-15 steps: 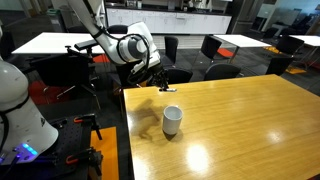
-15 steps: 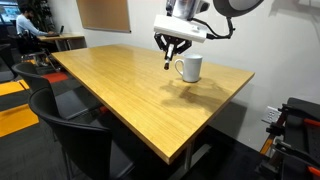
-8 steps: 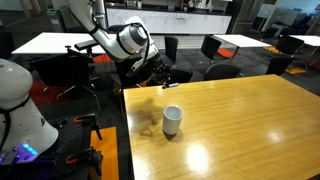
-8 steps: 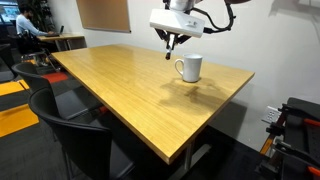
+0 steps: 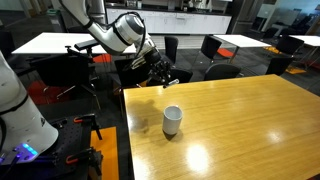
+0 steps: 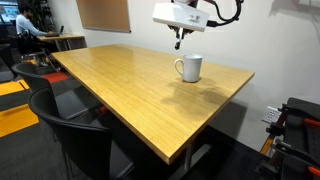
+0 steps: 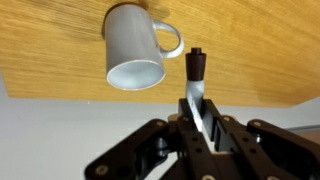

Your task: Put the marker in the cup

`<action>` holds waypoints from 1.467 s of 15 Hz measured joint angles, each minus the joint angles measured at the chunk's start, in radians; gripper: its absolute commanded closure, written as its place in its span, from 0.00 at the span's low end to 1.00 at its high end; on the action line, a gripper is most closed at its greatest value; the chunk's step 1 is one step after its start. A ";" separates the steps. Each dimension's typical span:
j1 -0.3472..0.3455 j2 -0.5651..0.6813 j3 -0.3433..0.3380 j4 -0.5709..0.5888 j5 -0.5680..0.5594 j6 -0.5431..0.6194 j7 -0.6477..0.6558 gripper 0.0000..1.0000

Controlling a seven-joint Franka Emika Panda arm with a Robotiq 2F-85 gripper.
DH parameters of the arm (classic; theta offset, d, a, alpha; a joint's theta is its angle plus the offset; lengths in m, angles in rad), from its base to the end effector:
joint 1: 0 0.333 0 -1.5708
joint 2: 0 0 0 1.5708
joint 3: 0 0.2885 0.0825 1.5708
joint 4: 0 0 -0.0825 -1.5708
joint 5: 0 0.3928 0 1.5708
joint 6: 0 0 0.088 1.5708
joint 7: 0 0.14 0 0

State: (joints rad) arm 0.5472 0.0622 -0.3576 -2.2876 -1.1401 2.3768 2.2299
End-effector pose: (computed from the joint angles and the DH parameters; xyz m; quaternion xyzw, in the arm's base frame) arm 0.5396 0.0717 0.2776 0.7654 -0.5128 0.3669 0.1289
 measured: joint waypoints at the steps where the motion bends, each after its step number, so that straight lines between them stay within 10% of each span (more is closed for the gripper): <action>1: -0.066 -0.009 0.066 -0.003 0.000 -0.020 0.004 0.95; 8: -0.334 -0.026 0.290 -0.023 -0.001 -0.103 0.047 0.95; 22: -0.450 0.006 0.323 -0.037 -0.132 -0.138 0.149 0.95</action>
State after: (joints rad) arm 0.0972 0.0684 -0.0344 -2.3248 -1.2720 2.2392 2.3788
